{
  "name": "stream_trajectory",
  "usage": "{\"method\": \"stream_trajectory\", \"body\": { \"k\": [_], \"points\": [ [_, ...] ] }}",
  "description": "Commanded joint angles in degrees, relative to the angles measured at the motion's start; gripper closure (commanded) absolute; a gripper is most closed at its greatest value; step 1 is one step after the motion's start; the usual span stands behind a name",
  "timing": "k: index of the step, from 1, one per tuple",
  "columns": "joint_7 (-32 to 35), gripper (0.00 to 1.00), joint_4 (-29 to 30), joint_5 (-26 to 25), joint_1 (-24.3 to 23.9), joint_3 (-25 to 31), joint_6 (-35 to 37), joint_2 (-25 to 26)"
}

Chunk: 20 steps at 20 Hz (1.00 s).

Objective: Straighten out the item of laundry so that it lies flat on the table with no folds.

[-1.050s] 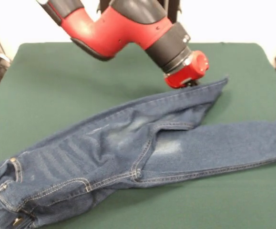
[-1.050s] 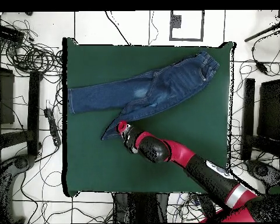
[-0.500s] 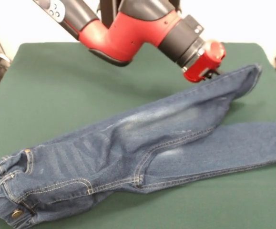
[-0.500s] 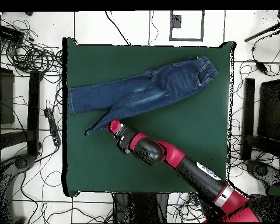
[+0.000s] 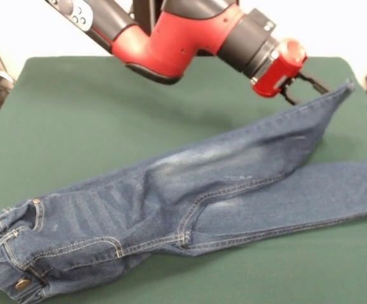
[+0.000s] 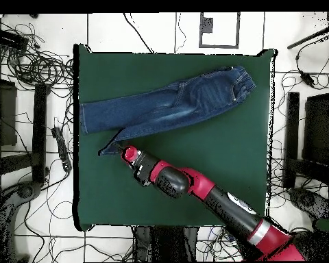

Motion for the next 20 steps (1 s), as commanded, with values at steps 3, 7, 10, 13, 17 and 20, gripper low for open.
{"method": "stream_trajectory", "body": {
  "k": [3,7,10,13,17,20],
  "points": [
    [-8.8,0.00,-2.5,-1.8,1.4,1.6,9.7,-0.3],
    [-6.1,0.00,-1.1,3.0,3.9,1.2,17.6,-10.2],
    [-3.5,0.00,-0.2,9.8,5.4,3.5,27.9,-19.8],
    [-2.4,0.00,-2.3,17.0,6.1,6.2,37.9,-24.0],
    [-2.0,0.00,-5.7,20.0,9.3,5.1,44.7,-29.5],
    [-2.2,0.00,-9.1,16.6,14.4,0.6,48.6,-36.6]
  ]
}}
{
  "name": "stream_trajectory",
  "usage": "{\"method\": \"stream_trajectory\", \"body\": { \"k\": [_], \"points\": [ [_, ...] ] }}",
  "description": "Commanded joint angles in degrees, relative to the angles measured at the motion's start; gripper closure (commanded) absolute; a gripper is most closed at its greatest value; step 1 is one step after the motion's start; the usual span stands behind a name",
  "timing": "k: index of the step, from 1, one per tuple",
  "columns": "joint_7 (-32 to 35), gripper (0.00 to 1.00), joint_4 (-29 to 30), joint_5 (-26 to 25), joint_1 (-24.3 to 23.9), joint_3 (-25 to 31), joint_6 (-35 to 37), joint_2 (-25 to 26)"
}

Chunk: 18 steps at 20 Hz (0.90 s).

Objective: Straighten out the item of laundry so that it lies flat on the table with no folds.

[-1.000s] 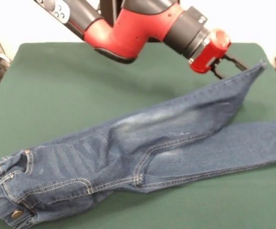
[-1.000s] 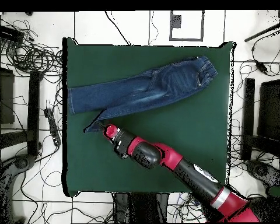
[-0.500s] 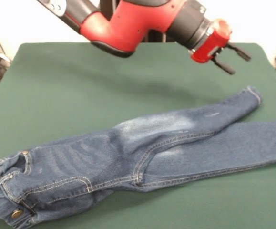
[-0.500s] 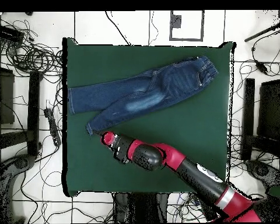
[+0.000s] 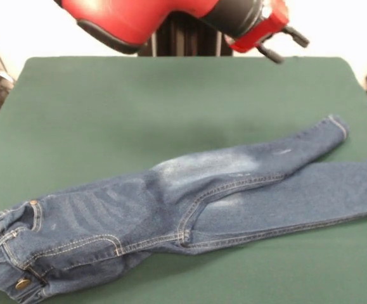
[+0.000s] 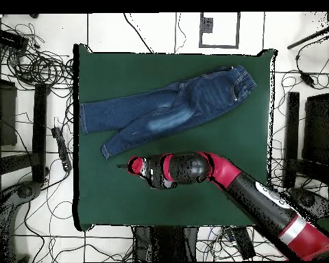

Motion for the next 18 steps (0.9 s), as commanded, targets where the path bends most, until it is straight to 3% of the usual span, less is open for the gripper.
{"method": "stream_trajectory", "body": {
  "k": [1,4,9,13,18],
  "points": [
    [-2.0,0.00,-11.2,0.4,10.1,-3.5,12.8,-15.1],
    [-0.1,0.00,-14.0,-6.2,15.2,-8.1,13.5,-20.2],
    [1.7,0.00,-18.6,-14.8,22.9,-14.9,14.1,-22.8],
    [6.3,0.00,-18.1,-18.3,27.2,-18.4,9.2,-25.3],
    [10.9,0.00,-16.9,-18.5,30.7,-21.0,3.5,-26.0]
  ]
}}
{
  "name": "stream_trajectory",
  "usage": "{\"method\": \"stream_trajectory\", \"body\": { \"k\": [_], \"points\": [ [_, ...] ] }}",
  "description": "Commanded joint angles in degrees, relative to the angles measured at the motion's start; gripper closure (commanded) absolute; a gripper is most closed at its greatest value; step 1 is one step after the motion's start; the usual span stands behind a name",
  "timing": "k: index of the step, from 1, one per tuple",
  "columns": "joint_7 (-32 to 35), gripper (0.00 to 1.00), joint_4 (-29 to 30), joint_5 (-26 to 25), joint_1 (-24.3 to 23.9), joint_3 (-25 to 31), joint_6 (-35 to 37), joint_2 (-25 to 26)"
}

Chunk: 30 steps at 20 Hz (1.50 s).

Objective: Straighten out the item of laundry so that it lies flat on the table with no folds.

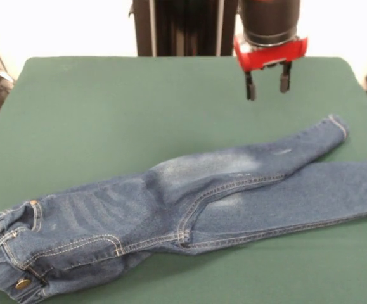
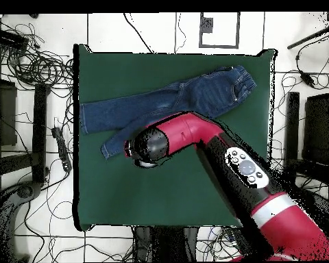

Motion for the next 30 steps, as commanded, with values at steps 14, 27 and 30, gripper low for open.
{"method": "stream_trajectory", "body": {
  "k": [14,27,30],
  "points": [
    [5.7,0.00,-1.6,0.3,7.3,-9.3,-13.9,-1.4],
    [7.5,0.00,-2.4,0.0,16.8,-14.9,-18.4,-2.3],
    [6.8,0.00,-2.0,1.6,17.9,-15.2,-17.2,-3.1]
  ]
}}
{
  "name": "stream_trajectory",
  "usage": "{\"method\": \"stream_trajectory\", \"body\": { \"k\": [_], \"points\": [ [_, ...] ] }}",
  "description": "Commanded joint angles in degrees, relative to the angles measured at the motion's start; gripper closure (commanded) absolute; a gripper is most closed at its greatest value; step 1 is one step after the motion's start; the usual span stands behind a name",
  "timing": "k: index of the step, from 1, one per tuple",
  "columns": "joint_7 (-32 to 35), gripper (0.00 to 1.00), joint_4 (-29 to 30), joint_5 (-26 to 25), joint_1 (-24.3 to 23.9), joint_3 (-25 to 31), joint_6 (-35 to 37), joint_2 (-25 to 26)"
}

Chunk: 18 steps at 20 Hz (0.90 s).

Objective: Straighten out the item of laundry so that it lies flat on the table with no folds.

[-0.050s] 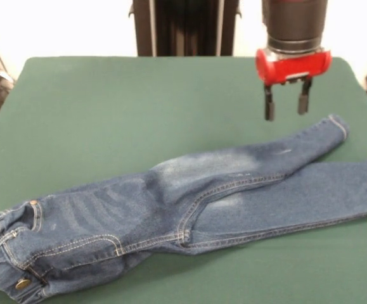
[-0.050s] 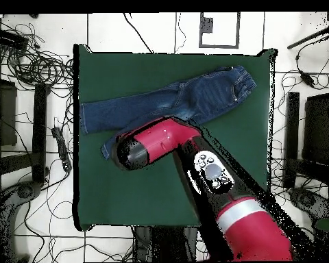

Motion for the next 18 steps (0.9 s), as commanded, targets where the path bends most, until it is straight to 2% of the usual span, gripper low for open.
{"method": "stream_trajectory", "body": {
  "k": [1,6,11,18],
  "points": [
    [7.1,0.00,-0.6,2.8,5.2,-2.4,-0.9,-0.2],
    [7.4,0.00,0.3,3.9,6.9,-3.6,-1.7,-0.3],
    [8.5,0.00,1.3,2.4,7.7,-5.8,-5.8,1.9],
    [12.3,0.00,0.2,0.0,13.6,-12.2,-13.6,5.3]
  ]
}}
